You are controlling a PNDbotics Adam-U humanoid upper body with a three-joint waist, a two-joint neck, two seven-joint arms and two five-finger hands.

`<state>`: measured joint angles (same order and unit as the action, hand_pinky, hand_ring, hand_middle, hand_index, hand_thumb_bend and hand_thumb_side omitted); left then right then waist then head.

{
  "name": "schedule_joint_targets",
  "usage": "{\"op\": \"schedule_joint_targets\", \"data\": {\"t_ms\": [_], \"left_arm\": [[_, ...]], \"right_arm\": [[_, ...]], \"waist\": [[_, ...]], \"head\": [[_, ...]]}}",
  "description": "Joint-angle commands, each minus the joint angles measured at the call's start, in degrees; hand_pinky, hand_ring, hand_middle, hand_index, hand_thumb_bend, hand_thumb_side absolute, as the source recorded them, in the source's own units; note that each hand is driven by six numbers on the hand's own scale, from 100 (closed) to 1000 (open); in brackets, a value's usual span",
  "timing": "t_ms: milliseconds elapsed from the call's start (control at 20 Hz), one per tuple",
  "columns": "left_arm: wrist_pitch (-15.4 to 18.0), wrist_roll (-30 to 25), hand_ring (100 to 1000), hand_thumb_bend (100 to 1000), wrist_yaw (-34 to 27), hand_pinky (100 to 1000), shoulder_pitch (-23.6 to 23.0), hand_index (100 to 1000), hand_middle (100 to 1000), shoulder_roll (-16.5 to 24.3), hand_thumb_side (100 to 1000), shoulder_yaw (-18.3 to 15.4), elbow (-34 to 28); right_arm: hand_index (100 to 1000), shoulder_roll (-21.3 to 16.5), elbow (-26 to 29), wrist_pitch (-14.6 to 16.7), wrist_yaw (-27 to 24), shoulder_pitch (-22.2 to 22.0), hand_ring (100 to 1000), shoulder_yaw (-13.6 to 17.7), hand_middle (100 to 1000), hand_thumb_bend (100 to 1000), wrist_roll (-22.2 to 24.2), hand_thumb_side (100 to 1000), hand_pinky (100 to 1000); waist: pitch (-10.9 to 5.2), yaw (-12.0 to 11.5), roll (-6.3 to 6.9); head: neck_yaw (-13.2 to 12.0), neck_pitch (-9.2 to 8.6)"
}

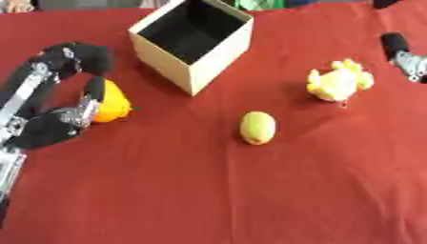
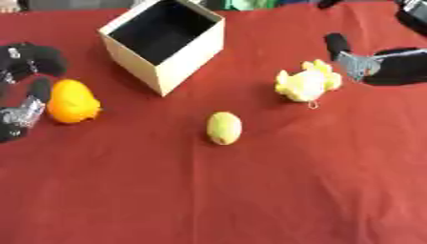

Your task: Pick up objects on the table and place them in the box.

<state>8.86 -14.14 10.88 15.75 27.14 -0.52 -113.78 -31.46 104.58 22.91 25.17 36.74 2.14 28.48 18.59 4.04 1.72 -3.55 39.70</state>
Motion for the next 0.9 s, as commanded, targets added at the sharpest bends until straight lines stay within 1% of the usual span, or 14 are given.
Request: {"op": "schedule_joint_targets", "data": {"t_ms": [50,150,200,300,350,400,500,550,650,700,750,800,850,900], "left_arm": [[2.60,2.17,762,100,6.71,770,0.74,854,722,4.59,381,-1.43,-0.81],[4.80,4.34,775,100,13.93,782,0.97,861,735,7.64,321,-1.57,-0.81],[5.58,5.18,788,100,17.31,792,1.03,878,750,8.86,224,-1.34,-0.81],[6.66,5.26,802,100,23.64,804,1.27,886,762,11.76,177,-0.55,-0.81],[6.91,4.75,808,100,26.47,810,1.39,885,766,13.23,167,-0.15,-0.81],[7.01,4.15,812,100,28.96,814,1.54,882,768,14.49,164,0.22,-0.81],[7.07,2.84,820,135,32.66,821,1.94,886,772,16.65,167,1.06,-0.81],[7.22,2.01,828,207,34.03,827,2.16,883,776,17.72,182,1.58,-0.81],[7.64,-0.11,834,259,36.12,830,2.60,881,776,19.74,202,2.65,-0.81],[7.82,-1.22,834,261,36.80,830,2.83,882,776,20.51,204,3.12,-0.81],[7.91,-2.35,837,293,37.28,831,3.14,885,777,21.24,216,3.59,-0.81],[7.93,-3.46,838,304,37.59,831,3.49,887,778,21.81,225,4.03,-0.81],[7.97,-4.75,843,339,37.82,836,3.89,900,782,22.38,314,4.52,-0.81],[7.99,-5.99,844,345,38.06,837,4.29,902,783,22.87,328,4.95,-0.81]], "right_arm": [[779,-0.97,0.98,0.07,-0.34,0.55,866,0.74,698,100,0.12,383,822],[779,-1.01,0.94,0.06,-0.38,0.49,866,0.71,698,100,0.13,384,822],[779,-1.01,0.92,0.07,-0.40,0.48,866,0.68,698,100,0.15,386,822],[779,-0.96,0.89,0.07,-0.46,0.45,865,0.60,698,100,0.22,388,822],[779,-0.94,0.87,0.06,-0.49,0.43,865,0.56,698,100,0.25,388,822],[778,-0.91,0.86,0.05,-0.52,0.43,865,0.53,698,100,0.26,388,821],[778,-0.90,0.84,0.05,-0.55,0.38,865,0.48,698,100,0.27,387,821],[778,-0.88,0.83,0.05,-0.57,0.37,865,0.45,698,100,0.29,388,821],[778,-0.83,0.83,0.09,-0.63,0.38,865,0.35,698,100,0.34,388,821],[778,-0.80,0.83,0.10,-0.66,0.39,865,0.32,698,100,0.36,388,821],[777,-0.78,0.82,0.11,-0.68,0.39,865,0.29,697,100,0.38,387,821],[777,-0.76,0.80,0.12,-0.69,0.41,865,0.27,697,100,0.39,387,821],[777,-0.73,0.80,0.14,-0.71,0.45,864,0.23,697,100,0.40,386,820],[777,-0.70,0.78,0.16,-0.73,0.48,864,0.20,697,100,0.40,386,820]], "waist": [[-1.10,-0.26,-0.01],[-1.28,-0.45,0.03],[-1.36,-0.51,0.05],[-1.59,-0.66,0.10],[-1.71,-0.70,0.11],[-1.80,-0.72,0.11],[-1.96,-0.76,0.08],[-2.03,-0.76,0.08],[-2.13,-0.76,0.08],[-2.18,-0.75,0.07],[-2.21,-0.75,0.06],[-2.24,-0.74,0.04],[-2.26,-0.71,0.00],[-2.28,-0.70,-0.03]], "head": [[0.26,-0.27],[0.56,-0.51],[0.65,-0.58],[0.74,-0.75],[0.74,-0.86],[0.73,-0.98],[0.76,-1.21],[0.79,-1.30],[0.82,-1.46],[0.83,-1.50],[0.82,-1.57],[0.79,-1.62],[0.75,-1.69],[0.73,-1.73]]}}
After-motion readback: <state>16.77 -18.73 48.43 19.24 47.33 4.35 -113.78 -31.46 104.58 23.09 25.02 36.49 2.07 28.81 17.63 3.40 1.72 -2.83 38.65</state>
